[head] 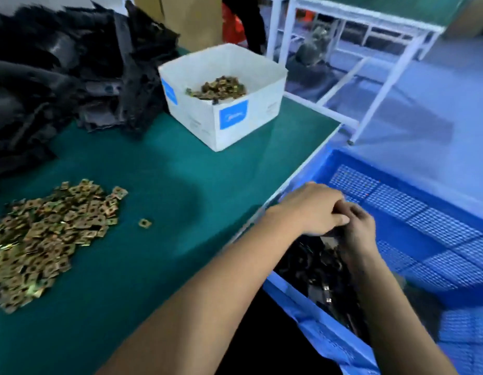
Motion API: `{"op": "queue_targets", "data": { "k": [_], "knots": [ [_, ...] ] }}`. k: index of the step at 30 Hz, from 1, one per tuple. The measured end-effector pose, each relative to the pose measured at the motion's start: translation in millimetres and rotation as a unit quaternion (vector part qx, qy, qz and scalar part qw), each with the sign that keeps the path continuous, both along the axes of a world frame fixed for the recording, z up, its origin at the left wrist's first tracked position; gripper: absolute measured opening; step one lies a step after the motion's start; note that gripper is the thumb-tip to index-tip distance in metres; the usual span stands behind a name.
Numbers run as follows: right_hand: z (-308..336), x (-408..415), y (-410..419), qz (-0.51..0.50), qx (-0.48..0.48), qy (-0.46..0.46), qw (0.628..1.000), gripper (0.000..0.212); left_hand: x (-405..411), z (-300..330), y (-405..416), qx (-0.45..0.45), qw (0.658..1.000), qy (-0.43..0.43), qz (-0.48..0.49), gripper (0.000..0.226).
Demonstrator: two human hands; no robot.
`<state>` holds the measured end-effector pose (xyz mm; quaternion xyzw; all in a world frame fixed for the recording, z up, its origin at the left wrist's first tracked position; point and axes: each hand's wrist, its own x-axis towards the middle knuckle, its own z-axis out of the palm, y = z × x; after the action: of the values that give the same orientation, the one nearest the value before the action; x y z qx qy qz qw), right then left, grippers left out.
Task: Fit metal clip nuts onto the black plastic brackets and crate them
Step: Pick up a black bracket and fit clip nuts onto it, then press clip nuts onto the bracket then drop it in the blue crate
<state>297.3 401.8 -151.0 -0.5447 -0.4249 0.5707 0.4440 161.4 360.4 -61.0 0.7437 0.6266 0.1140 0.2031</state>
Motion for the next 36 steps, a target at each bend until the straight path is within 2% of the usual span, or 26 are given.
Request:
{"op": "queue_targets", "data": {
  "k": [4, 8, 11, 14, 16, 18, 20, 22, 25, 28, 31, 34, 36],
  "knots": [
    [-91.1, 42.3, 1.3, -0.07, -0.124, -0.12, 0.983, 0.021, 18.5, -66.1, 2.4, -0.116, 0.993, 0.003, 0.004, 0.044],
    [-139.4, 60.7, -19.2, 0.019, -0.249, -0.269, 0.93, 0.048, 14.3, -106.6, -8.9, -0.188, 0.981, -0.002, 0.041, 0.05],
    [-150.9, 58.2, -36.1, 0.01, -0.264, -0.318, 0.911, 0.042, 16.1, -113.6, -13.5, -0.193, 0.977, -0.055, 0.065, 0.049],
    [-133.0, 42.6, -33.0, -0.007, -0.205, -0.354, 0.912, 0.03, 25.0, -94.8, -6.8, -0.144, 0.979, -0.117, 0.083, 0.038],
    [-103.5, 26.9, -26.0, -0.022, -0.143, -0.344, 0.928, 0.023, 30.4, -70.7, 0.5, -0.086, 0.983, -0.137, 0.085, 0.035],
    [-63.2, 10.1, -19.0, -0.037, -0.056, -0.343, 0.937, 0.014, 34.0, -40.5, 7.2, -0.015, 0.985, -0.153, 0.082, 0.036],
    [-17.5, -6.5, -13.9, -0.045, 0.052, -0.381, 0.922, 0.011, 34.1, -8.2, 11.5, 0.071, 0.982, -0.153, 0.082, 0.032],
    [26.1, -23.2, -13.4, -0.086, 0.172, -0.386, 0.902, 0.009, 27.3, 23.1, 9.5, 0.159, 0.967, -0.173, 0.095, 0.027],
    [79.2, -56.6, -31.1, -0.116, 0.346, -0.288, 0.885, 0.019, 0.5, 58.1, -7.3, 0.294, 0.915, -0.242, 0.134, 0.016],
    [113.9, -104.7, -64.6, -0.015, 0.436, -0.182, 0.881, 0.02, -45.5, 76.3, -42.6, 0.399, 0.854, -0.277, 0.186, 0.009],
    [131.5, -161.9, -94.6, 0.101, 0.475, -0.178, 0.856, 0.017, -102.1, 80.6, -89.0, 0.453, 0.801, -0.275, 0.278, 0.009],
    [140.8, -225.5, -131.1, 0.251, 0.49, -0.197, 0.811, 0.028, -162.0, 77.0, -150.3, 0.492, 0.755, -0.207, 0.38, 0.01],
    [145.6, -263.3, -159.5, 0.356, 0.495, -0.213, 0.763, 0.023, -196.0, 72.2, -193.8, 0.501, 0.727, -0.161, 0.441, 0.011]
  ]
}}
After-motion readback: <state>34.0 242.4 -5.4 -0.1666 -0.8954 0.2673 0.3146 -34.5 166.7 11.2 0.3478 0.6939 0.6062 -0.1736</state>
